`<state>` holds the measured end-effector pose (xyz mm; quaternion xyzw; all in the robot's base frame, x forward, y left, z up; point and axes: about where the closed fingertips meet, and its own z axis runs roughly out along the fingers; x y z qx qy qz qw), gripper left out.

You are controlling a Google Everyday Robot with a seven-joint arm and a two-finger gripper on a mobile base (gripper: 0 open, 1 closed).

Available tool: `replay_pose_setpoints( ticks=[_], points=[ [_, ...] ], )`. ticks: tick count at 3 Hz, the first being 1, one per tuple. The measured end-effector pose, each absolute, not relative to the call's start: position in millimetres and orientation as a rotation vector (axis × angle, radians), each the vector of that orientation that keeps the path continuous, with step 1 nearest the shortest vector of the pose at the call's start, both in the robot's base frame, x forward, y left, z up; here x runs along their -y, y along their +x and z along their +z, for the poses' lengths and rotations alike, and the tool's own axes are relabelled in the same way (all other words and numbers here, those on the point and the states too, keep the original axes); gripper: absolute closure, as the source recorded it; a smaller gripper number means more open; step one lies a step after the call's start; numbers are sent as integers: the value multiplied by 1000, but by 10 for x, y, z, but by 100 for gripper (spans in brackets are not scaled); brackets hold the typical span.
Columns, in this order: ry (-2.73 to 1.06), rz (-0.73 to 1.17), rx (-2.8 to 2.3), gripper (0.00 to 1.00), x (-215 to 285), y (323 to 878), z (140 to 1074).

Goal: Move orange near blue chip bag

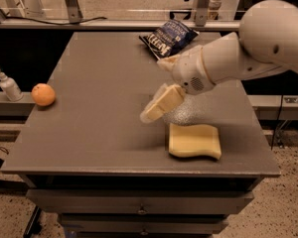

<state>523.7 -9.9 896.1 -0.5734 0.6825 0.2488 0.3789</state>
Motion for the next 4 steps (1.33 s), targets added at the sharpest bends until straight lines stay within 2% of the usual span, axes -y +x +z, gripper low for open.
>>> replay_pose_setpoints(
  ticks=[4],
  points=[
    [-1401,799,-1544,0,-1061,5670,8475]
  ],
)
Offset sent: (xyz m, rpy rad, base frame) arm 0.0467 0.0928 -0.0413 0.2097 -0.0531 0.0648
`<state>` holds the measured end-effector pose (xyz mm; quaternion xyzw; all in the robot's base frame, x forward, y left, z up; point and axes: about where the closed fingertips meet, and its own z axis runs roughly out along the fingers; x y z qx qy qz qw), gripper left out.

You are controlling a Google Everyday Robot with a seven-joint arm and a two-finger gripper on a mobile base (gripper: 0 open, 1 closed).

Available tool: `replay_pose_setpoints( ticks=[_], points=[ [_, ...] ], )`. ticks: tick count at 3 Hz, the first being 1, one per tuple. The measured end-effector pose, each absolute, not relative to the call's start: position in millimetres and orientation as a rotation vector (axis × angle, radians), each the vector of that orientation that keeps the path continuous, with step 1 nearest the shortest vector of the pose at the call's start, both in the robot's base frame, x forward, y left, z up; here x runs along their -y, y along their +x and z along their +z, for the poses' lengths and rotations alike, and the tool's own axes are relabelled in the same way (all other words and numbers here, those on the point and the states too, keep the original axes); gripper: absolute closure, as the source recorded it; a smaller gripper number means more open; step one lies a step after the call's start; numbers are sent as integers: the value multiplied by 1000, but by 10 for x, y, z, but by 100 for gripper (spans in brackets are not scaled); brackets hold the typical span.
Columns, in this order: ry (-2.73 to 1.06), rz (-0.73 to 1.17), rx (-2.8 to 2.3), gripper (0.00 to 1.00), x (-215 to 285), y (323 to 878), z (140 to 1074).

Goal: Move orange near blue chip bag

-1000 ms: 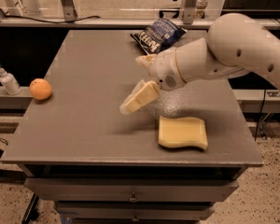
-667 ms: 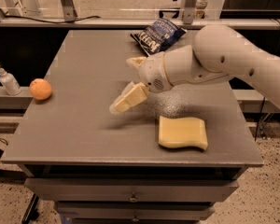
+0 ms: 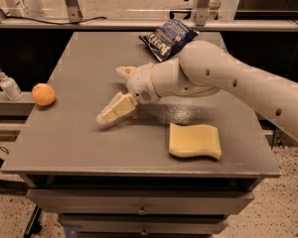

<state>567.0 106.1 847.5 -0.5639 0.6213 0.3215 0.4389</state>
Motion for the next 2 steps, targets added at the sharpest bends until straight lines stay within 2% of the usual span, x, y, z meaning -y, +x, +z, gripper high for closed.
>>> replay_pose_setpoints(
  ticks=[2],
  points=[
    [-1337,853,-1485,0,-1609,5960,8561]
  ],
)
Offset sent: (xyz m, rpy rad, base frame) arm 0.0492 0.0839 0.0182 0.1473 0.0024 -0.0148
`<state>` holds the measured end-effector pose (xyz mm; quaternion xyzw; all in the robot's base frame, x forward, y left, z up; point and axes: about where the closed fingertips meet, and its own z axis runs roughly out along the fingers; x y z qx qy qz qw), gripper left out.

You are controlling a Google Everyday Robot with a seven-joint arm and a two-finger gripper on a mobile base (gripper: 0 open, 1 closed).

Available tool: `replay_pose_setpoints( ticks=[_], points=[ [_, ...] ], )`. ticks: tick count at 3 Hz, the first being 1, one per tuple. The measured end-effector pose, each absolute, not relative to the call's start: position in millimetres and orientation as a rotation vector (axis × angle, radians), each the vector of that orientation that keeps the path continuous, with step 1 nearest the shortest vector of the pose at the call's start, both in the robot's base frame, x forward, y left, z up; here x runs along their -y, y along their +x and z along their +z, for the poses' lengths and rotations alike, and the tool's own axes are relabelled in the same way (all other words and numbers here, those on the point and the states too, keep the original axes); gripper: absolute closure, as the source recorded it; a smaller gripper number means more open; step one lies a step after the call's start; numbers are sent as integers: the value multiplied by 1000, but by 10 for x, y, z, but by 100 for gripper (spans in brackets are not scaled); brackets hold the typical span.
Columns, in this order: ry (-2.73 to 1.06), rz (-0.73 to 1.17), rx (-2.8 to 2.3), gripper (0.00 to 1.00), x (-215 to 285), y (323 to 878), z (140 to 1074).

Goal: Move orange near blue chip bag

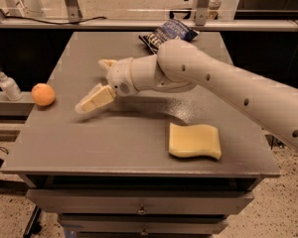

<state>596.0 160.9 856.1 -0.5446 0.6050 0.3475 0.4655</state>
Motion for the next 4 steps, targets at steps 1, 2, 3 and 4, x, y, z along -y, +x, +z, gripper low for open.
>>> replay_pose_setpoints(
  ticks=[1,2,3,4],
  points=[
    [-1314,882,-1469,0,-1878,6047,8586],
    [-1289,924,-1475,0,-2150,6074,8554],
    [-1283,969,-1469,0,-2451,6027,8539],
    [-1287,1003,-1471,0,-2666,5945,8466]
  ],
)
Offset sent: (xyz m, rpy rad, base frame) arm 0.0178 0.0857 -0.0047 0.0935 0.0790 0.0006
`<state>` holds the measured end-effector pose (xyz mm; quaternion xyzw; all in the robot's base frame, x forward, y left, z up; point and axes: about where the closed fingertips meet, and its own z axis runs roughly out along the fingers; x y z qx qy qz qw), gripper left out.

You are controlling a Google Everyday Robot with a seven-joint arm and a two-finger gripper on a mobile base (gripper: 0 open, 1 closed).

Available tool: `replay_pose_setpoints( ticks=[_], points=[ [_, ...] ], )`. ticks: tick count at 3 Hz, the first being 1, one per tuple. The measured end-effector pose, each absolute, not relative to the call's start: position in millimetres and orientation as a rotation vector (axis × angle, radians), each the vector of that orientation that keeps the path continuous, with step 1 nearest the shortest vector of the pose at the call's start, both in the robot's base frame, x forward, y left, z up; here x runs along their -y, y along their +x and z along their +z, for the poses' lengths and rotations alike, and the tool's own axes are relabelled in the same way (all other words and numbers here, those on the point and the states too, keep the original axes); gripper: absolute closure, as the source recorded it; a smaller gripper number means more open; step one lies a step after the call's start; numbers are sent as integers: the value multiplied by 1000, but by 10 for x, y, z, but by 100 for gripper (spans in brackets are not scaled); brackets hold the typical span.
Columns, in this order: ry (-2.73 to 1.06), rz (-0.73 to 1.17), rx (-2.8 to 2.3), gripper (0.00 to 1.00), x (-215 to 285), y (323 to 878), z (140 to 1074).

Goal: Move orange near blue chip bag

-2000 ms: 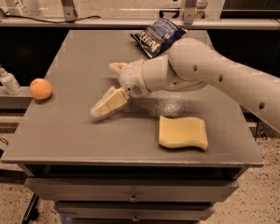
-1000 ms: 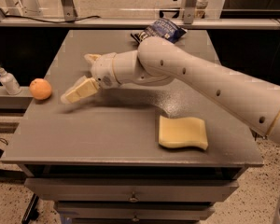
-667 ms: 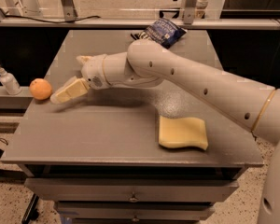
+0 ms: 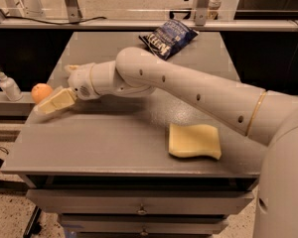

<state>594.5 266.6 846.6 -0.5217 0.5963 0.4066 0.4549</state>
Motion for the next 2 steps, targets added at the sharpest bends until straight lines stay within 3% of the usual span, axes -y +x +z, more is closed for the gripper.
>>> replay_pose_setpoints(
  ticks=[2],
  points=[
    [-1303,1041,-1441,39,-2883,5750,8426]
  ],
)
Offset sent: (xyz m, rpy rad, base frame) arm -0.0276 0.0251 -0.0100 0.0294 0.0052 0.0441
